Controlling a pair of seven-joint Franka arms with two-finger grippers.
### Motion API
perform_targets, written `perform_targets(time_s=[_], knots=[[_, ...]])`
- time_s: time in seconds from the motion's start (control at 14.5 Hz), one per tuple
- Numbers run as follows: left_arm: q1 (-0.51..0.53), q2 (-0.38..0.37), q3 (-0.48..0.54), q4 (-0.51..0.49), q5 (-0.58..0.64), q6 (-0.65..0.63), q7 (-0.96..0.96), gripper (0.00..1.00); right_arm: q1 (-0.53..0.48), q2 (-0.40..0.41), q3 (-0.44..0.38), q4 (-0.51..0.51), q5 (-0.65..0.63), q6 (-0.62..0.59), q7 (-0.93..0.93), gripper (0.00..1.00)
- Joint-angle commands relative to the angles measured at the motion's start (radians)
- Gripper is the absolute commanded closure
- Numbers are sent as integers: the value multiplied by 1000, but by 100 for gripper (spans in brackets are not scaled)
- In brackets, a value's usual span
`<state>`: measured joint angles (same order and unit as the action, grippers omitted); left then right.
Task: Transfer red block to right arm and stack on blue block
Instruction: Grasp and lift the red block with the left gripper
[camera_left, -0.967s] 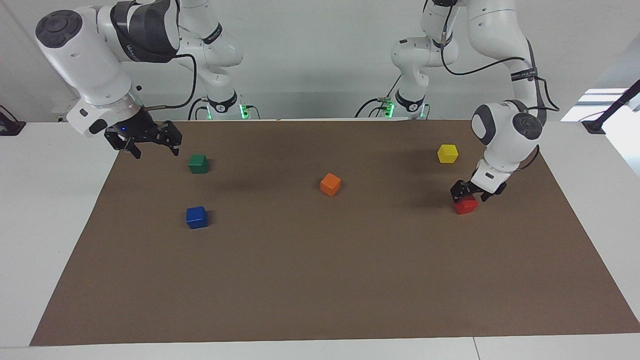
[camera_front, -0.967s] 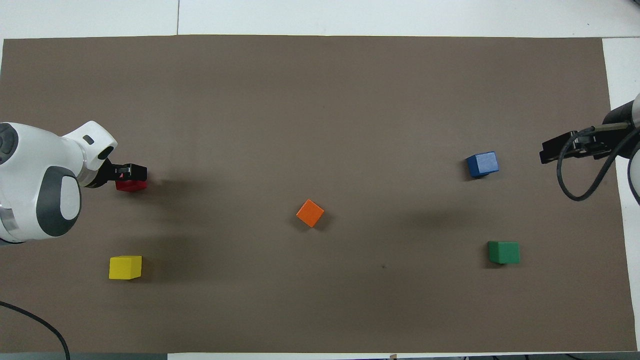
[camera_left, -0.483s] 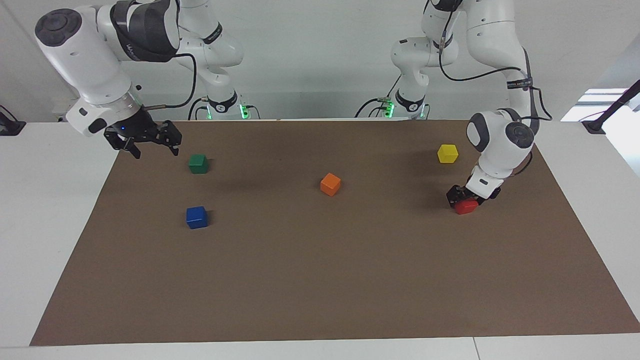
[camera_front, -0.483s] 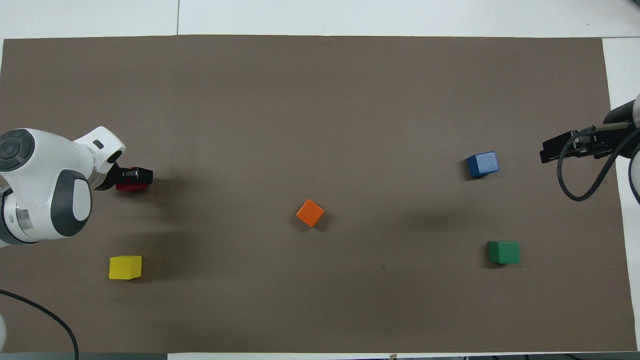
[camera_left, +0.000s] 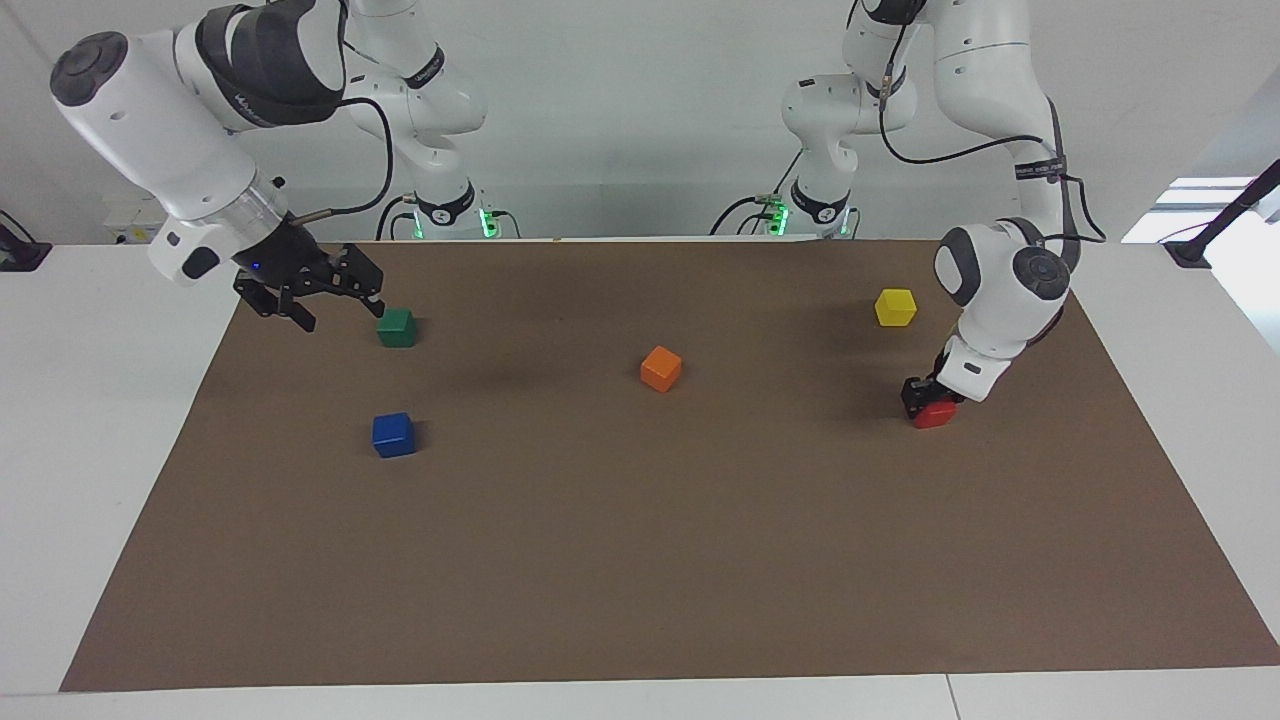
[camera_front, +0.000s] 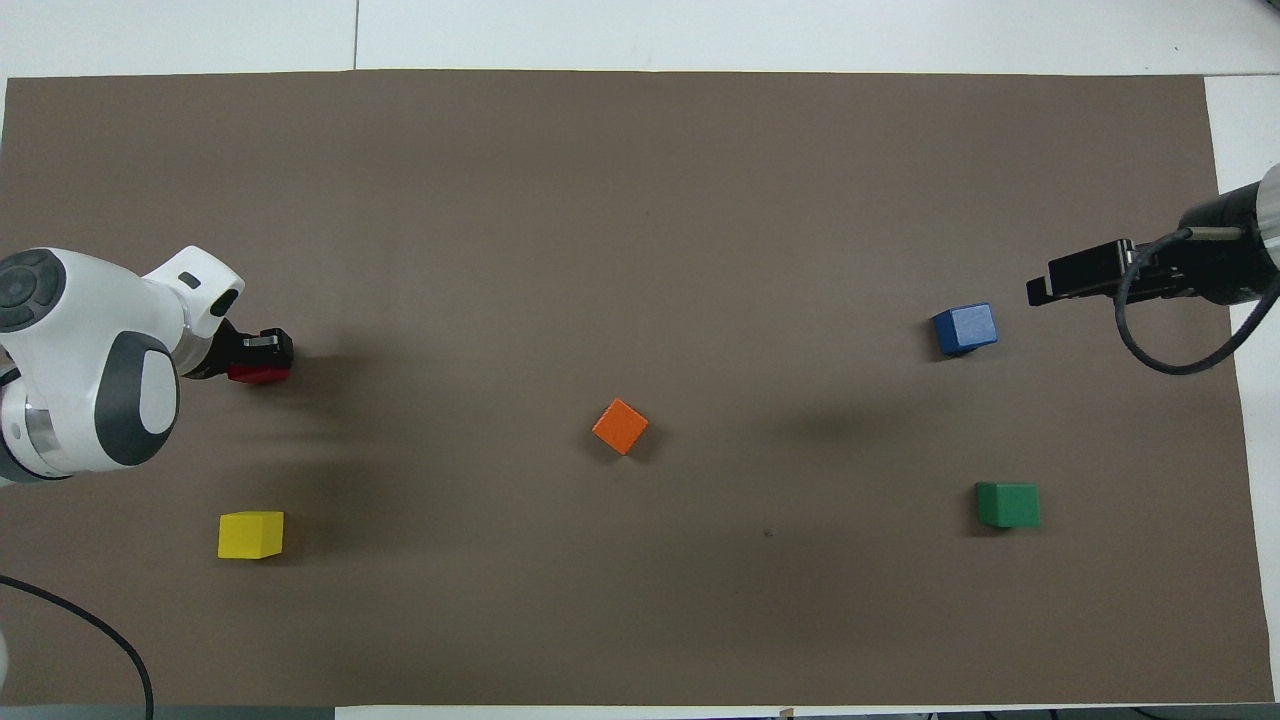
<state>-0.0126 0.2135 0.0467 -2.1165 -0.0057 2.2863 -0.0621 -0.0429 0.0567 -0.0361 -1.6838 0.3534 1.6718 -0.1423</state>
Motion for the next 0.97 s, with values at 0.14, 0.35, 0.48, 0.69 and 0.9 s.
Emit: perform_targets(time_s=[0.14,0.35,0.48,0.69,0.9], knots=[[31,-8,2,174,-59,-279,-74,100,-67,3,7,-56,462,11,-89,0],[26,-29,-4,272,-117,-448,-259,100,-66,15,7,-141,768,9,-209,0],[20,-34,-10,341,-204,-558,-382,100,-66,15,7,-204,942,-41,-304,0],[13,-58,-40,408,-313,-686,-714,100,-93,102,8,-244,1074,-208,-433,0],[13,-91,-119,406,-414,-673,-979,100,-118,277,10,-235,1199,-404,-496,0]])
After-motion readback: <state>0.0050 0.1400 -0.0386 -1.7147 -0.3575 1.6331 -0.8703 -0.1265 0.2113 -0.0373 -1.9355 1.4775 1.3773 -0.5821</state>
